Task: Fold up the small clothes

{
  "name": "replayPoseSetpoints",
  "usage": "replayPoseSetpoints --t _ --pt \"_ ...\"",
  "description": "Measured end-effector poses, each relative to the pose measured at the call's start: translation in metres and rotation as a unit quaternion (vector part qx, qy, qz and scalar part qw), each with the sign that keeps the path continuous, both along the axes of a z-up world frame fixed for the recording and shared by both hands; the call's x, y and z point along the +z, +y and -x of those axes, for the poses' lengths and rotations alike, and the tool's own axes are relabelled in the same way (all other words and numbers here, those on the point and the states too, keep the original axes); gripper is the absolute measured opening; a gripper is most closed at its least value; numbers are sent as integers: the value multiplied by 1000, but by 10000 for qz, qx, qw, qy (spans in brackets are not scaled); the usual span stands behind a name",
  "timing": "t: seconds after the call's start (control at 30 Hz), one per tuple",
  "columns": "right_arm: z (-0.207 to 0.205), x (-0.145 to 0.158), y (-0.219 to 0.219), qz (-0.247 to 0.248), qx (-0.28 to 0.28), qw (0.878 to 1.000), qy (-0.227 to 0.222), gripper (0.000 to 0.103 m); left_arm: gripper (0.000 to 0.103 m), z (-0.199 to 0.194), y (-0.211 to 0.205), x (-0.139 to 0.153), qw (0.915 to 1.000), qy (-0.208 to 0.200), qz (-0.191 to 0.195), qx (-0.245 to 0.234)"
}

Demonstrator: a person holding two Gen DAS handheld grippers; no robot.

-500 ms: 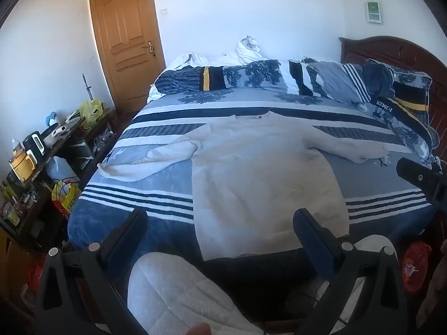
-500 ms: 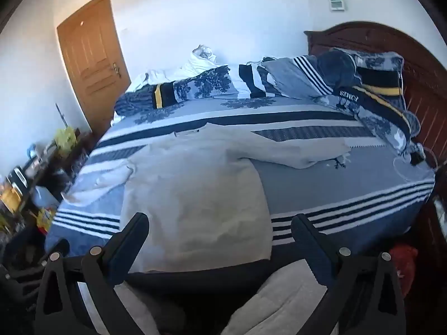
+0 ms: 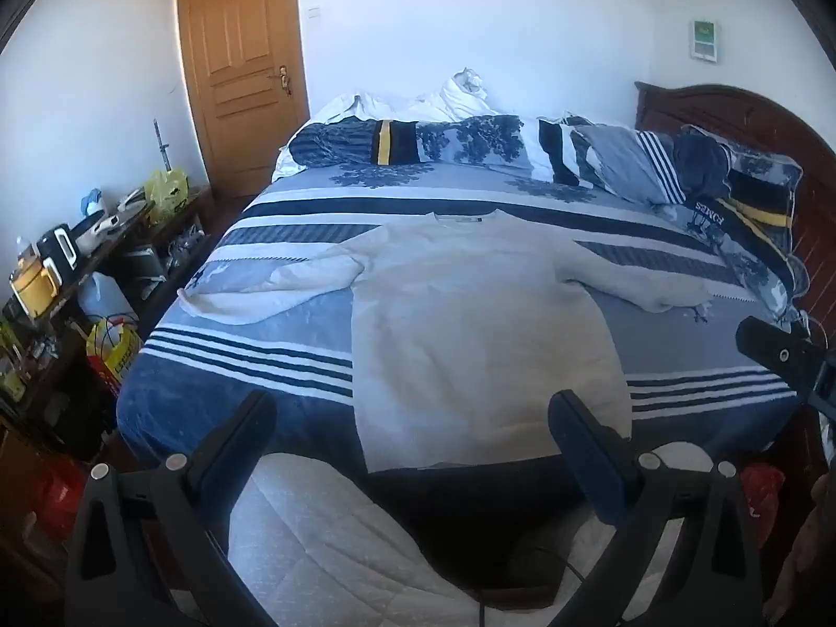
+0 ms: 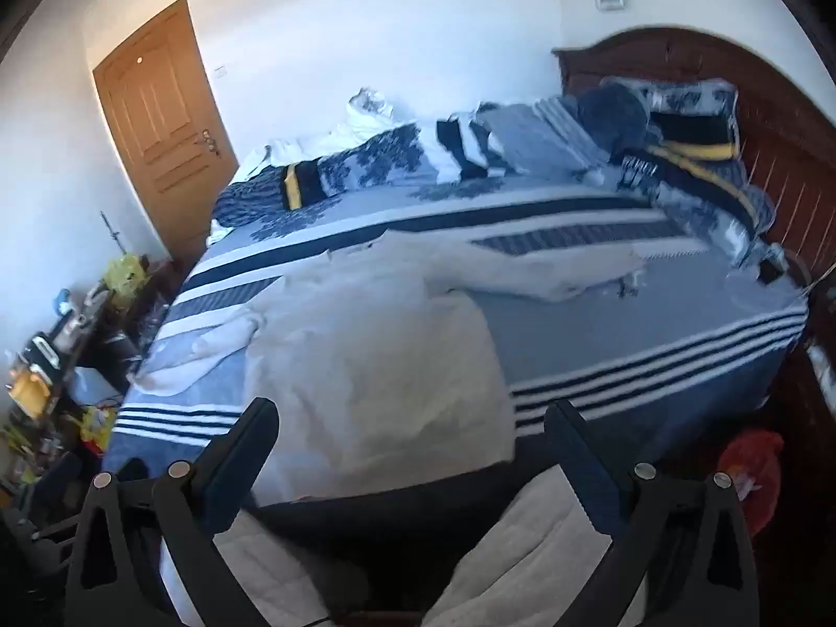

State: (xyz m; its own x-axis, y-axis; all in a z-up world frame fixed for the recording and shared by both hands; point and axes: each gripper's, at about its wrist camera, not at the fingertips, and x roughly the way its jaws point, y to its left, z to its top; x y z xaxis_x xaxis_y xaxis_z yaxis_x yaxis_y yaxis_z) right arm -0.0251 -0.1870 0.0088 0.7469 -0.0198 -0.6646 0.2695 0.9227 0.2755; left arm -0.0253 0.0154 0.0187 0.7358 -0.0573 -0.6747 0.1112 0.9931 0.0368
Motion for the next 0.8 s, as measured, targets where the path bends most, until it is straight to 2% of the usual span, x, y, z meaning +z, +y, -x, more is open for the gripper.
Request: replayPoseSetpoints --t 0.13,0.3,0.6,0.8 --pt "-3 -3 5 138 65 9998 101 103 103 1 -3 -1 10000 -1 21 -79" --pt "-1 -1 5 80 63 9999 54 103 103 2 -10 0 9998 34 33 -195" --pt "-2 -3 3 158 50 9997 152 103 103 4 -12 1 9998 47 50 -179" --pt "2 3 6 302 44 9995 64 103 103 3 -12 0 9998 69 48 -159"
